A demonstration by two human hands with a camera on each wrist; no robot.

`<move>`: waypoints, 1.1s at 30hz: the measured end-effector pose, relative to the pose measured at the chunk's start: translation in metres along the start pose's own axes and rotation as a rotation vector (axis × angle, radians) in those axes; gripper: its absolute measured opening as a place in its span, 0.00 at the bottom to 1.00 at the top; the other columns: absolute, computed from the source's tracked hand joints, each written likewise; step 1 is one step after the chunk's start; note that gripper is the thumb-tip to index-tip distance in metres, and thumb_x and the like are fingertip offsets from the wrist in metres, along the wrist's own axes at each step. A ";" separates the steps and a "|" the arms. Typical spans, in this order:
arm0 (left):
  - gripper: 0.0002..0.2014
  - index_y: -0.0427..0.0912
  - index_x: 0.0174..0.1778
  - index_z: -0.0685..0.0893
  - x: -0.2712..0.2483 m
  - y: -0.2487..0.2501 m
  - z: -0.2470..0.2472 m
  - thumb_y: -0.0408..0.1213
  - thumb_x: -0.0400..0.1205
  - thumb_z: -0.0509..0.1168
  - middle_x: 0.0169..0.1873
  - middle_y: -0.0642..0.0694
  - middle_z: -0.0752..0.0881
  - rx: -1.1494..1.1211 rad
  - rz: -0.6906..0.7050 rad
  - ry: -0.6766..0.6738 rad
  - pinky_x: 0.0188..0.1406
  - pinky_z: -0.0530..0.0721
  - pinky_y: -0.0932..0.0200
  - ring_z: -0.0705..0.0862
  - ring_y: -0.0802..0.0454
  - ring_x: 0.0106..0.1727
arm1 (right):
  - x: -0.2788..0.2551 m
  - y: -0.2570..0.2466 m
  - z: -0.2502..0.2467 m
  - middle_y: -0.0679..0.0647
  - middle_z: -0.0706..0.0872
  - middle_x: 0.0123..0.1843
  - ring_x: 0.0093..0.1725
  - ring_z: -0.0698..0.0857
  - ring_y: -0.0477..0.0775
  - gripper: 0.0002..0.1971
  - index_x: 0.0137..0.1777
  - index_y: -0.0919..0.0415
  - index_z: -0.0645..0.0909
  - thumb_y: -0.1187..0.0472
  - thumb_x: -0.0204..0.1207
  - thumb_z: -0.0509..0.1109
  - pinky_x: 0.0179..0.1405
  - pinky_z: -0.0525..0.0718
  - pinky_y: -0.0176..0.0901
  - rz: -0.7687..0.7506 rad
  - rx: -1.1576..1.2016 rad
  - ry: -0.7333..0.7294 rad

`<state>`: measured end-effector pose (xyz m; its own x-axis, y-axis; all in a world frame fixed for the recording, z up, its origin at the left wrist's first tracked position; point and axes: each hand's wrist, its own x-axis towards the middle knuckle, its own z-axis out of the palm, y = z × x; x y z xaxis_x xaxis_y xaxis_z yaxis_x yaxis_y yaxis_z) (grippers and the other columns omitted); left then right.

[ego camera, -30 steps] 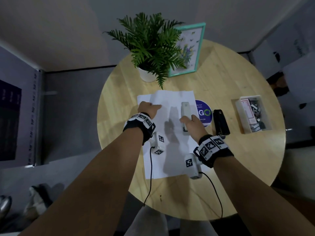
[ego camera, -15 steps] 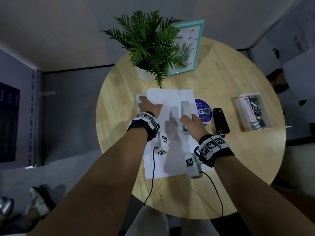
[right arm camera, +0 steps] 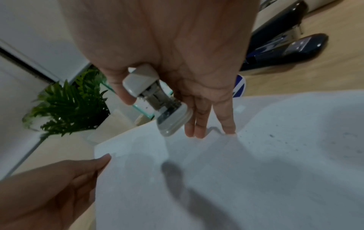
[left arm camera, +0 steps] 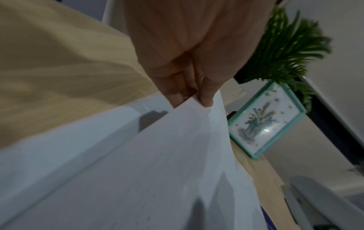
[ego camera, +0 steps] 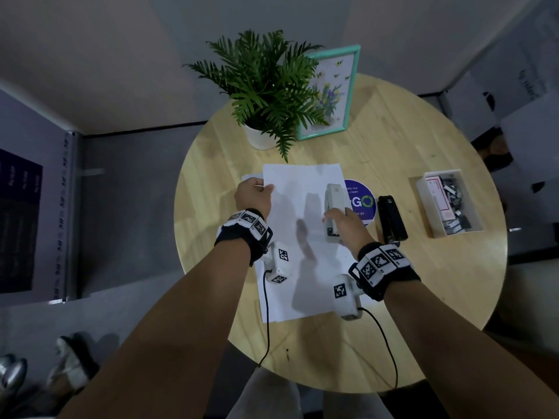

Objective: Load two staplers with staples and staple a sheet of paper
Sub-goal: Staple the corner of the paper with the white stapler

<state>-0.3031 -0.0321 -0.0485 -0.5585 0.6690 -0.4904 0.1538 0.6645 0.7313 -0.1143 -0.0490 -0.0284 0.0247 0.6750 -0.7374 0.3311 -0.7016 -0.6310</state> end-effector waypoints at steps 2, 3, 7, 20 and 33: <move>0.07 0.33 0.50 0.86 -0.012 0.002 -0.003 0.32 0.79 0.70 0.45 0.40 0.89 -0.052 0.101 -0.021 0.48 0.84 0.58 0.85 0.45 0.44 | -0.003 -0.001 -0.007 0.60 0.85 0.54 0.52 0.84 0.60 0.16 0.57 0.59 0.77 0.53 0.73 0.65 0.52 0.80 0.53 0.033 0.119 -0.001; 0.06 0.33 0.49 0.85 -0.019 0.003 -0.006 0.32 0.80 0.70 0.43 0.42 0.87 -0.076 0.151 -0.039 0.45 0.83 0.64 0.83 0.48 0.44 | -0.006 -0.002 -0.011 0.62 0.85 0.49 0.48 0.85 0.61 0.17 0.62 0.63 0.76 0.57 0.76 0.64 0.50 0.80 0.53 0.039 0.239 0.004; 0.06 0.35 0.42 0.82 -0.045 0.005 -0.019 0.34 0.79 0.70 0.41 0.38 0.88 -0.088 0.308 -0.184 0.39 0.80 0.72 0.84 0.49 0.42 | -0.028 -0.023 -0.040 0.61 0.78 0.44 0.41 0.81 0.59 0.17 0.66 0.67 0.70 0.71 0.78 0.62 0.49 0.84 0.52 -0.117 0.741 -0.028; 0.06 0.43 0.37 0.86 -0.150 0.061 -0.057 0.31 0.79 0.71 0.30 0.42 0.84 -0.327 0.435 -0.442 0.40 0.80 0.59 0.81 0.53 0.33 | -0.139 -0.139 -0.052 0.63 0.85 0.40 0.37 0.86 0.55 0.15 0.56 0.65 0.75 0.56 0.75 0.69 0.37 0.84 0.45 -0.765 0.731 0.130; 0.05 0.41 0.41 0.86 -0.179 0.071 -0.050 0.27 0.78 0.71 0.36 0.44 0.90 -0.364 0.442 -0.457 0.43 0.86 0.57 0.87 0.53 0.37 | -0.138 -0.131 -0.038 0.54 0.84 0.42 0.38 0.90 0.58 0.16 0.54 0.56 0.73 0.44 0.78 0.63 0.39 0.88 0.57 -0.835 0.347 0.165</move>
<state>-0.2333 -0.1210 0.1151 -0.0989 0.9741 -0.2033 -0.0389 0.2003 0.9790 -0.1253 -0.0418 0.1656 0.0481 0.9987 0.0168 0.0006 0.0168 -0.9999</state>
